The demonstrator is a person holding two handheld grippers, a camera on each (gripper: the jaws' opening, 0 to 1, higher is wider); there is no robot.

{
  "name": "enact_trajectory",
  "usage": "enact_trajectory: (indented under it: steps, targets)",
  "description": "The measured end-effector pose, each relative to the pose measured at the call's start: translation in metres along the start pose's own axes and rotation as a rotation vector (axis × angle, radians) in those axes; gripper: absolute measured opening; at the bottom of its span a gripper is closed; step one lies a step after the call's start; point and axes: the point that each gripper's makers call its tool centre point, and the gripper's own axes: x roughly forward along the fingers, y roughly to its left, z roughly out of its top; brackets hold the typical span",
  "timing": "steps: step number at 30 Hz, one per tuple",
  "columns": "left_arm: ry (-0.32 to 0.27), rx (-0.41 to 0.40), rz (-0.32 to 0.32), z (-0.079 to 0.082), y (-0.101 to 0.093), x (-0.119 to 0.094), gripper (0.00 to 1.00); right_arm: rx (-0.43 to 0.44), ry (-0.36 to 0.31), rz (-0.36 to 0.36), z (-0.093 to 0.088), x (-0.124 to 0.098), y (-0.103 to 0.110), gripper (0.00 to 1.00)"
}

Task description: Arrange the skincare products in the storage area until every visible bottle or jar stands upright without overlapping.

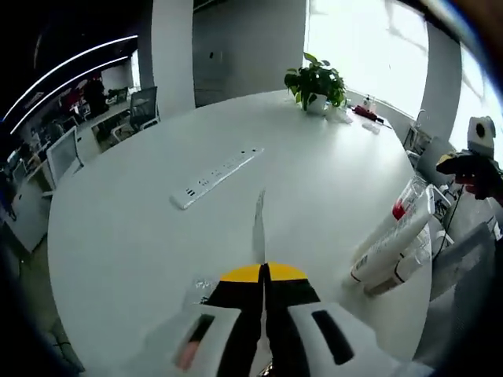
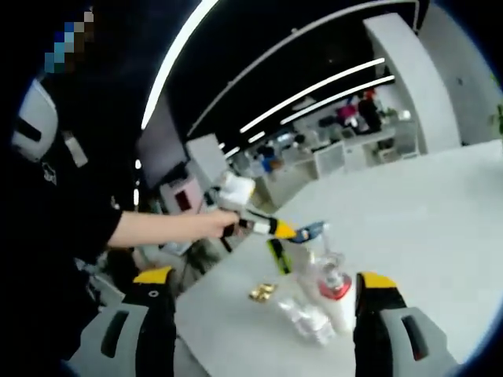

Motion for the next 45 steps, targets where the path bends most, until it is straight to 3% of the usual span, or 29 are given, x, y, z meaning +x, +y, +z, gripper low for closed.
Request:
enact_trajectory:
  steps: [6, 10, 15, 19, 22, 28, 31, 34, 38, 41, 44, 45]
  targets:
    - [-0.071, -0.082, -0.015, 0.022, -0.002, -0.023, 0.05, 0.007, -0.016, 0.067, 0.009, 0.006, 0.023, 0.98]
    - [-0.136, -0.119, -0.025, 0.045, -0.010, -0.054, 0.05, -0.009, -0.055, 0.130, 0.026, 0.007, 0.046, 0.98]
    - [-0.211, -0.150, -0.063, 0.076, -0.025, -0.090, 0.04, 0.096, -0.153, 0.247, 0.043, 0.016, 0.073, 0.98]
    - [-0.267, -0.185, -0.127, 0.100, -0.041, -0.113, 0.05, 0.053, -0.080, 0.247, 0.024, 0.032, 0.075, 0.98]
    - [-0.304, -0.154, -0.163, 0.120, -0.061, -0.132, 0.05, 0.075, -0.093, 0.277, 0.029, 0.039, 0.078, 0.98]
    - [-0.393, -0.132, -0.272, 0.155, -0.108, -0.169, 0.05, 0.224, -0.264, 0.329, 0.077, 0.046, 0.054, 0.99]
    - [-0.429, -0.120, -0.314, 0.168, -0.128, -0.186, 0.05, 0.256, -0.301, 0.343, 0.088, 0.046, 0.041, 0.99]
    - [-0.456, -0.127, -0.365, 0.175, -0.148, -0.199, 0.05, 0.349, -0.405, 0.374, 0.109, 0.042, 0.032, 0.97]
    - [-0.478, -0.143, -0.423, 0.178, -0.171, -0.211, 0.05, 0.417, -0.554, 0.445, 0.138, 0.031, 0.036, 0.72]
    - [-0.497, -0.179, -0.456, 0.174, -0.180, -0.219, 0.05, 0.432, -0.605, 0.494, 0.148, 0.022, 0.044, 0.58]
    - [-0.505, -0.210, -0.457, 0.165, -0.183, -0.222, 0.05, 0.411, -0.656, 0.562, 0.156, 0.006, 0.060, 0.16]
    - [-0.508, -0.232, -0.457, 0.163, -0.181, -0.222, 0.05, 0.399, -0.683, 0.627, 0.160, -0.006, 0.070, 0.04]
